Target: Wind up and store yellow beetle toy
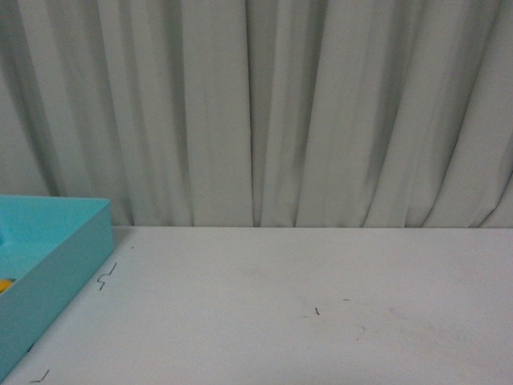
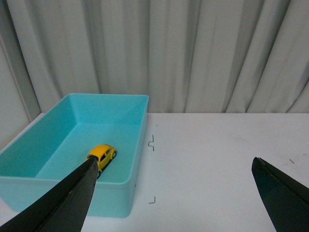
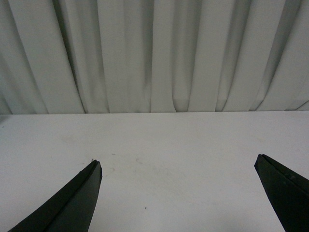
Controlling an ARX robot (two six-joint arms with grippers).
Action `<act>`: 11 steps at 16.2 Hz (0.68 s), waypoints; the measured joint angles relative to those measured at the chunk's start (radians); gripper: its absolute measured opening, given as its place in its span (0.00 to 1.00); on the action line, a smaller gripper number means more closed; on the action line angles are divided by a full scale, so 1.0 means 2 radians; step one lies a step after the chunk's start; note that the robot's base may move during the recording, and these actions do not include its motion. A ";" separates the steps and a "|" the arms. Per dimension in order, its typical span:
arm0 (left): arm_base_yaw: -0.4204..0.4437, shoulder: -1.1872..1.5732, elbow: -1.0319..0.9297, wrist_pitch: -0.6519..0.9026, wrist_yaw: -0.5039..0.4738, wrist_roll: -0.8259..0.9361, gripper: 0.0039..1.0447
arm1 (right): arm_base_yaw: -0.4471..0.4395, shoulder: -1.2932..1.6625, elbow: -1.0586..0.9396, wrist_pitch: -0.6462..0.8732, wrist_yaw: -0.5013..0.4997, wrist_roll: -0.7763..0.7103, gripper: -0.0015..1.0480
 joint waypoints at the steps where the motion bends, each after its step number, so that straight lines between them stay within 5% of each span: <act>1: 0.000 0.000 0.000 0.000 0.000 0.000 0.94 | 0.000 0.000 0.000 0.000 0.000 0.000 0.94; 11: 0.000 0.000 0.000 0.000 0.000 0.000 0.94 | 0.000 0.000 0.000 0.000 0.000 0.000 0.94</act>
